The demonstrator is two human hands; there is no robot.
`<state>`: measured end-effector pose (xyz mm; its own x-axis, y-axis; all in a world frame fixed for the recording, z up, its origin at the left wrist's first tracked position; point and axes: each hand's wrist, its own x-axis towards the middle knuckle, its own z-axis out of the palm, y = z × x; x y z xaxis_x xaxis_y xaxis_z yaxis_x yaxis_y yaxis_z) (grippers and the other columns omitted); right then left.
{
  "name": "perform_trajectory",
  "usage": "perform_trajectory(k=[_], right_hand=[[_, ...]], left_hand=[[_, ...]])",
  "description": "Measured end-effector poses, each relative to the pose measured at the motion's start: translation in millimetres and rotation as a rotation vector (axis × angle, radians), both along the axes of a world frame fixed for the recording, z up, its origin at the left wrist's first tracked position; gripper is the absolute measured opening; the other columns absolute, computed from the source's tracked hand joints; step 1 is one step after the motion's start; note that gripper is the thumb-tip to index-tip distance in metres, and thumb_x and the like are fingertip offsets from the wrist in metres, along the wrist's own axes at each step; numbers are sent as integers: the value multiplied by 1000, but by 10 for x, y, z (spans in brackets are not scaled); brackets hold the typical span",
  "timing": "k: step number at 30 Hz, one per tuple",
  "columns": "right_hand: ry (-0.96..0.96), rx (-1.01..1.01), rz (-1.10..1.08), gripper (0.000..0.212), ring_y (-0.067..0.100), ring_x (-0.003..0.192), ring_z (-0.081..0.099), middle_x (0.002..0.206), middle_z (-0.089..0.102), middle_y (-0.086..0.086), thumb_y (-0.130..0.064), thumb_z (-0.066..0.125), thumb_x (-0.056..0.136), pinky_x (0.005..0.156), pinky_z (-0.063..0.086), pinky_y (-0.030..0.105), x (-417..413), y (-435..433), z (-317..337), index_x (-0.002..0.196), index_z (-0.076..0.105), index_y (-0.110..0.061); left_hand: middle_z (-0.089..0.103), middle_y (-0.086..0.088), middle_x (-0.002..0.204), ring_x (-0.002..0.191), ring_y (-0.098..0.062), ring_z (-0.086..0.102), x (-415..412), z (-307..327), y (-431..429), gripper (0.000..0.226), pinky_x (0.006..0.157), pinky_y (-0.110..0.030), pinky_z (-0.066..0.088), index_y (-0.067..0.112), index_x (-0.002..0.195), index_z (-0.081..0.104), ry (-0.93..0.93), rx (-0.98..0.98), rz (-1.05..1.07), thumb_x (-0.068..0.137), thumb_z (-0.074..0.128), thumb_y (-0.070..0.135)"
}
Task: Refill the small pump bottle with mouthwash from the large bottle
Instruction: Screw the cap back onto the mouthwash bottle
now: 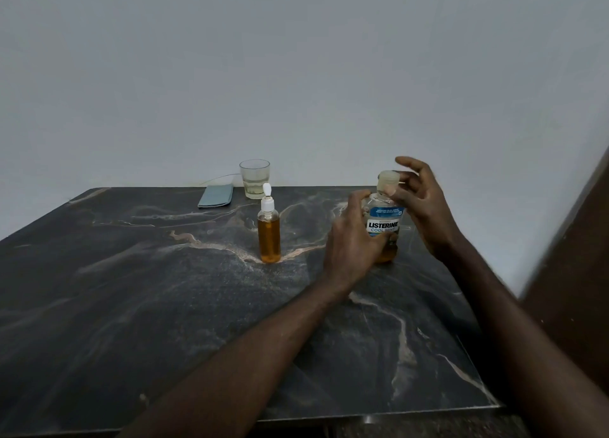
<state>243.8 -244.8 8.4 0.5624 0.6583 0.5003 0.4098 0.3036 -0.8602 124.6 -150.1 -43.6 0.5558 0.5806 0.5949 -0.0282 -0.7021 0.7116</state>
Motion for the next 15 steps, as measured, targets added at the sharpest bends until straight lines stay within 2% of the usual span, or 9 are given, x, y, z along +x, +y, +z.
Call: perform_trajectory(k=[2,4,6,8,11,13,15], right_hand=[[19,-23,28,62,21,120,65,129,66,6,-42,69,89,97,52,38,47,-12,-43,145,49,-23],[38,-41,38,53,21,122,63,132,65,6,-43,58,98,99,50,41,98,-39,-81,145,49,-21],[63,-71,48,52,21,121,63,132,65,6,-44,48,101,100,49,42,131,-92,-108,146,48,-17],[83,-122,51,58,21,122,63,134,64,6,-50,46,99,103,50,46,139,-161,-127,147,47,-16],[109,-165,94,67,24,128,60,139,62,6,-58,57,93,105,50,46,139,-288,-161,147,47,-18],[100,-219,123,59,23,133,58,142,60,5,-45,64,95,106,50,46,120,-375,-191,147,48,-22],[61,-307,125,53,22,129,61,137,64,5,-25,70,95,105,52,44,83,-452,-239,145,50,-22]], left_hand=[[66,-4,130,110,-16,69,-13,-7,31,77,86,-35,63,29,144,36,11,-28,-37,84,84,24],[61,-9,136,115,-20,66,-36,-13,58,76,90,-41,63,28,149,34,24,-73,-80,88,77,16],[59,-12,138,120,-23,64,-75,-1,76,77,92,-44,62,26,152,33,41,-92,-94,89,74,11],[60,-13,139,121,-24,63,-121,35,98,76,93,-44,61,23,152,34,50,-88,-94,89,73,7],[60,-11,132,116,-20,62,-183,102,133,70,92,-41,61,17,148,36,60,-93,-99,89,72,5],[58,-9,127,111,-19,61,-209,129,152,66,89,-36,60,16,144,38,76,-93,-96,89,73,6],[55,-6,121,106,-17,59,-216,122,166,59,85,-32,59,16,137,41,119,-64,-95,88,75,9]])
